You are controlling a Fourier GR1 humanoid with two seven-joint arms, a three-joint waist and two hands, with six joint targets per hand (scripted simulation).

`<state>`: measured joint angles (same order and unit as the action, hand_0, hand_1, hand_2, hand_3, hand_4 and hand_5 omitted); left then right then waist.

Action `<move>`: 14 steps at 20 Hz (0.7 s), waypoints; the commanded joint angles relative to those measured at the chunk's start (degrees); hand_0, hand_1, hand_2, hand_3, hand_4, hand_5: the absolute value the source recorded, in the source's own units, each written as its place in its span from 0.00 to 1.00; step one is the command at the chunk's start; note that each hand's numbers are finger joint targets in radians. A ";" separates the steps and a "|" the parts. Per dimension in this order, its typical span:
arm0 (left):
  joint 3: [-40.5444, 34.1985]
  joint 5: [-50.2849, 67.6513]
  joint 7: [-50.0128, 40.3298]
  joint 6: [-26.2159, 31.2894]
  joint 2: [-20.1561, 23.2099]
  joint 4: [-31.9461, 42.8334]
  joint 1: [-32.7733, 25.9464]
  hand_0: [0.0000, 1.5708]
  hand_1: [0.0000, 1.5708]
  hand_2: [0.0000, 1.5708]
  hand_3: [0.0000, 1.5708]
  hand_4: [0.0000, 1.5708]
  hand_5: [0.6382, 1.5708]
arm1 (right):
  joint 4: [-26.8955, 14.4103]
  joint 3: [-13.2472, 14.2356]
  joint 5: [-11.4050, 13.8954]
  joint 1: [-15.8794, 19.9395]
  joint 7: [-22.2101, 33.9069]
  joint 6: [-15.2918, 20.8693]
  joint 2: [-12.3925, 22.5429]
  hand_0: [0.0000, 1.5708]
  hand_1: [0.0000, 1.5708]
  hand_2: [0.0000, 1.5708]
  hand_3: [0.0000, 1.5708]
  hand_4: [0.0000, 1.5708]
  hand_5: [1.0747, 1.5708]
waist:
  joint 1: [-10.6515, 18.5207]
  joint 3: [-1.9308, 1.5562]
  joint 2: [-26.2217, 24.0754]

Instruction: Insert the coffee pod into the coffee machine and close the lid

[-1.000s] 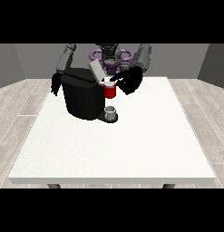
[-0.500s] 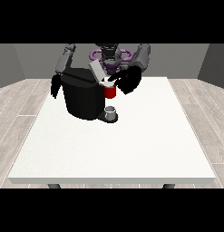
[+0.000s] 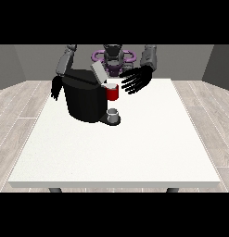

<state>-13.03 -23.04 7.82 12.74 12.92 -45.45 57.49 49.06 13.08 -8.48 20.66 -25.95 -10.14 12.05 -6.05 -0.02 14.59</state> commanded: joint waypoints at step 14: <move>-1.95 11.18 12.62 8.96 -8.89 -1.77 -39.35 0.00 0.00 0.00 0.00 0.22 1.00 | 6.34 -7.59 4.82 -20.55 2.22 1.54 -6.08 0.00 0.00 0.00 0.00 0.00 1.00 | 6.69 0.09 -29.09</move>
<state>-14.69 -13.12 20.78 20.32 4.25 -47.04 25.59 51.39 9.27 -5.81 4.38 -27.23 -9.71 8.31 1.15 0.06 -7.61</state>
